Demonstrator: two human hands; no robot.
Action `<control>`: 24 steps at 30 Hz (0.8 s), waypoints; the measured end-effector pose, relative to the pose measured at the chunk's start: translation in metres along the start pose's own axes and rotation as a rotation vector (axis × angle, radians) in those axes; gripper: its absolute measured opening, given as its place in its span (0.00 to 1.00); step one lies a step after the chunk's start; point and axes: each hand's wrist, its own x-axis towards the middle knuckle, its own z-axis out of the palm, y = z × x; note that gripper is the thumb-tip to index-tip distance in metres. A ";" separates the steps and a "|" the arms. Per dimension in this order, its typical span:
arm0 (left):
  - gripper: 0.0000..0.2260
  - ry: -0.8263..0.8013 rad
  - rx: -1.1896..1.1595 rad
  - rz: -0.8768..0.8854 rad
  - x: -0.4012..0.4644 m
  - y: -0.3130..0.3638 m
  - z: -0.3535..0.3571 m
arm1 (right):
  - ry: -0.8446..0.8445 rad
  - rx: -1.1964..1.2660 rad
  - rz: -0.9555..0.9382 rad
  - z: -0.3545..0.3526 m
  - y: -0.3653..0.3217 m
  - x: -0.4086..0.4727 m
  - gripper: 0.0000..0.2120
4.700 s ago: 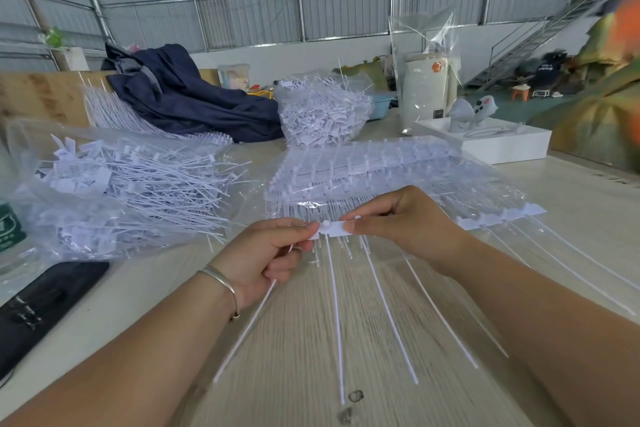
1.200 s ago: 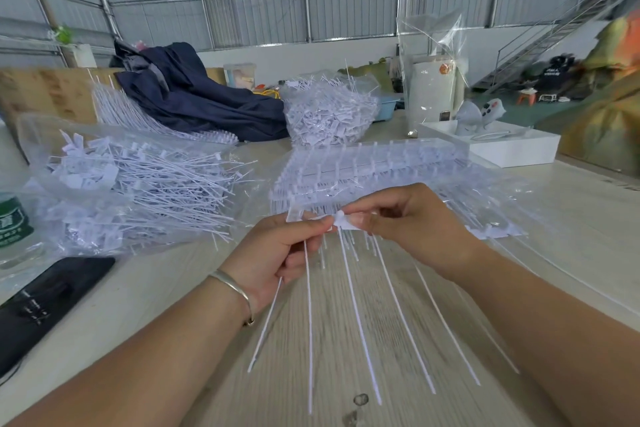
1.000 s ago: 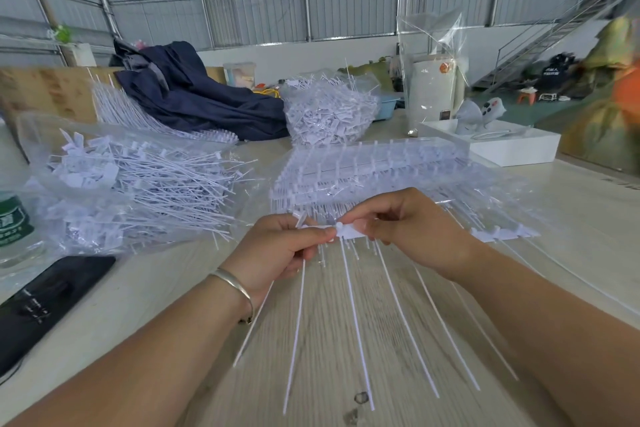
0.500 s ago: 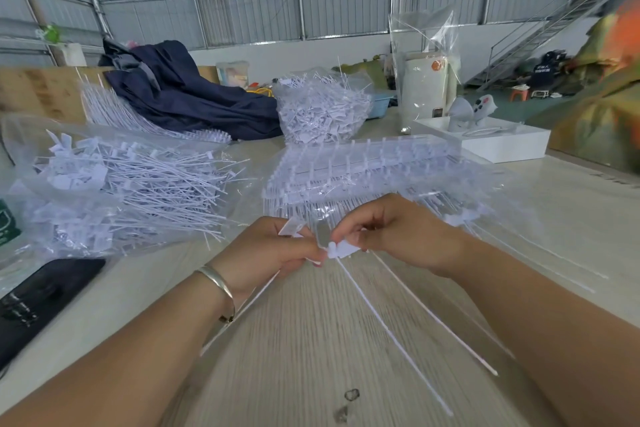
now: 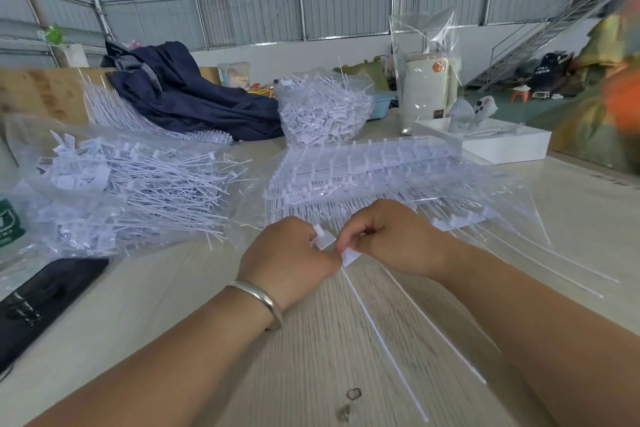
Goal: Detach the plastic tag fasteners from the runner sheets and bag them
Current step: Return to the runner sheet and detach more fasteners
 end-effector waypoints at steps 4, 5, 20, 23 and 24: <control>0.20 0.098 0.196 0.013 -0.001 0.006 0.001 | 0.019 -0.025 -0.014 0.000 -0.006 -0.003 0.21; 0.18 0.147 0.307 0.003 0.000 0.003 -0.005 | 0.025 0.005 -0.029 -0.003 -0.008 -0.005 0.20; 0.19 -0.149 -0.551 -0.212 -0.001 -0.008 0.008 | 0.315 0.117 -0.164 -0.016 -0.003 -0.009 0.12; 0.19 -0.241 -0.777 -0.319 0.000 -0.009 0.004 | 0.305 0.020 -0.206 -0.019 -0.005 -0.010 0.11; 0.19 -0.265 -0.847 -0.348 0.001 -0.011 0.003 | 0.294 0.006 -0.225 -0.019 -0.006 -0.011 0.10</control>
